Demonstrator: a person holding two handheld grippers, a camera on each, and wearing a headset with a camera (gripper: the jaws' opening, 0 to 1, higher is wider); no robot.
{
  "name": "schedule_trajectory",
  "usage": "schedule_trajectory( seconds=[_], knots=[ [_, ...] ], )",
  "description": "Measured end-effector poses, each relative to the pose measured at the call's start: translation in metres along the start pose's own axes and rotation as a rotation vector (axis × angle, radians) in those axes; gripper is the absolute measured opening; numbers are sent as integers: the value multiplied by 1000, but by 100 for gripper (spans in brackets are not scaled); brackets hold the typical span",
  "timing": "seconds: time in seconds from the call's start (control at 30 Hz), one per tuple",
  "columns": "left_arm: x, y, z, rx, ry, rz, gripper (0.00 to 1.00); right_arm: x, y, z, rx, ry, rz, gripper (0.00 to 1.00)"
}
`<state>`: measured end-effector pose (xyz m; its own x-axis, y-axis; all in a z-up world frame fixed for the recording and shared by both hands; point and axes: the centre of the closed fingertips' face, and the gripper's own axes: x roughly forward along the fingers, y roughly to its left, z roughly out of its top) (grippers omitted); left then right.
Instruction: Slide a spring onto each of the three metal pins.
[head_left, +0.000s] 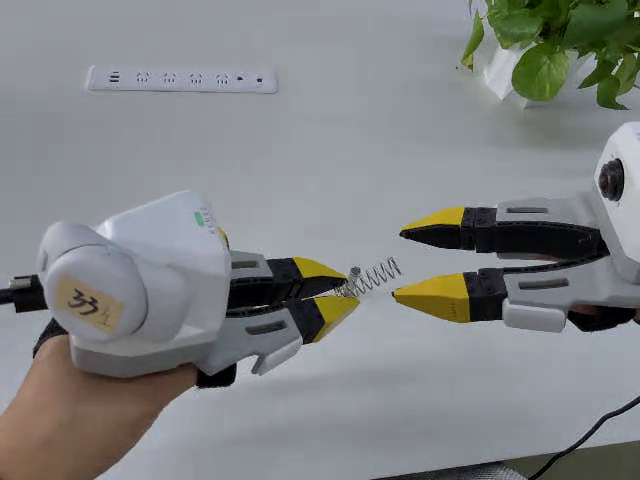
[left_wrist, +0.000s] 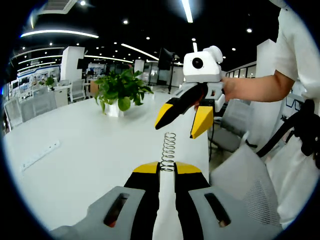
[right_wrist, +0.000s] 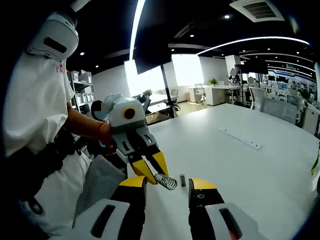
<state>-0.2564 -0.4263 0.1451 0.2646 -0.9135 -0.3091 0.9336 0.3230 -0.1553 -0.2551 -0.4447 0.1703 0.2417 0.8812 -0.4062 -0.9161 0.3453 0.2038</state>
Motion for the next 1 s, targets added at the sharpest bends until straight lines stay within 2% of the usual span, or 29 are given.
schedule_trajectory(
  seconds=[0.43,0.6,1.0],
  knots=[
    [-6,-5,16,-24,-84,-27,7,0,7,9,50,-24,40,13],
    [-7,-6,17,-23,-91,-32,7,-1,10,15,65,-48,54,9],
    [-5,-9,15,-22,-88,-45,7,0,14,17,37,-34,64,7]
  ],
)
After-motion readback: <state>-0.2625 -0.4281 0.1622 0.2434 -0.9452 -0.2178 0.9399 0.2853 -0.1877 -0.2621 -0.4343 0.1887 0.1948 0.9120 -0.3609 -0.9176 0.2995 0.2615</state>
